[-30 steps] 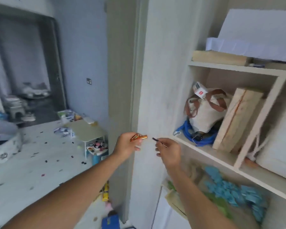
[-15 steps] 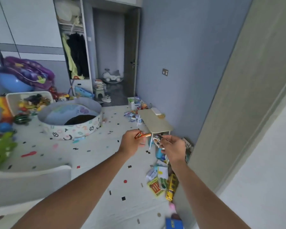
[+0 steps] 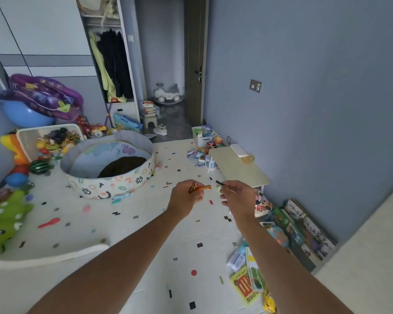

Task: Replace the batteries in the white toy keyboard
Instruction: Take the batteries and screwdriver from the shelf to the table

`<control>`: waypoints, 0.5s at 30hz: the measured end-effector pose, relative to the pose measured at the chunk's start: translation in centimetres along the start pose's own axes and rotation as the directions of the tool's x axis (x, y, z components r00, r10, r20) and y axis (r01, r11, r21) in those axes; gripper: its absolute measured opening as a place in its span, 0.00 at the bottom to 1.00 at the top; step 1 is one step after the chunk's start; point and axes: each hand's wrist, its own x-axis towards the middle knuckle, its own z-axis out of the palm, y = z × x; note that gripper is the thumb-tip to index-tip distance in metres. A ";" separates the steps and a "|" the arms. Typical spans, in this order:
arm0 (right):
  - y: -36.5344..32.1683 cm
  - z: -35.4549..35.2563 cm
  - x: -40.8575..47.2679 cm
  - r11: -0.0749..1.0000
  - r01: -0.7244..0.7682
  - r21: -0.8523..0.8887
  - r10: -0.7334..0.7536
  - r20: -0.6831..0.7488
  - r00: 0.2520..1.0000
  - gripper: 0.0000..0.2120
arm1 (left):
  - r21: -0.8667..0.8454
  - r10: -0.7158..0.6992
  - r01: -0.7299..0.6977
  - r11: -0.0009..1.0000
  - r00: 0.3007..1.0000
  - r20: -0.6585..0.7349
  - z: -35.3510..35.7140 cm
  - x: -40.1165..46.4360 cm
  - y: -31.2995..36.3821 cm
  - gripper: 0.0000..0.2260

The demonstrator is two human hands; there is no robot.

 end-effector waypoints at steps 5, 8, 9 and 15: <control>0.0 4.8 10.5 0.999 0.004 -0.043 -0.005 -0.007 1.000 0.06 | 0.017 -0.030 0.030 0.999 1.000 0.000 -0.1 11.6 -2.5 0.05; 0.4 7.7 16.3 0.997 -0.004 -0.081 0.003 -0.015 1.000 0.06 | 0.020 -0.047 0.047 0.999 0.999 0.014 -0.4 18.2 -4.1 0.05; 0.6 8.7 18.3 0.996 -0.010 -0.089 0.008 -0.026 1.000 0.06 | 0.007 -0.057 0.057 0.998 0.998 0.015 -0.5 20.5 -4.9 0.05; 1.9 15.2 30.6 0.995 -0.061 -0.083 0.047 -0.152 0.987 0.10 | -0.048 -0.076 0.081 0.996 0.993 0.090 -0.9 35.4 -10.6 0.05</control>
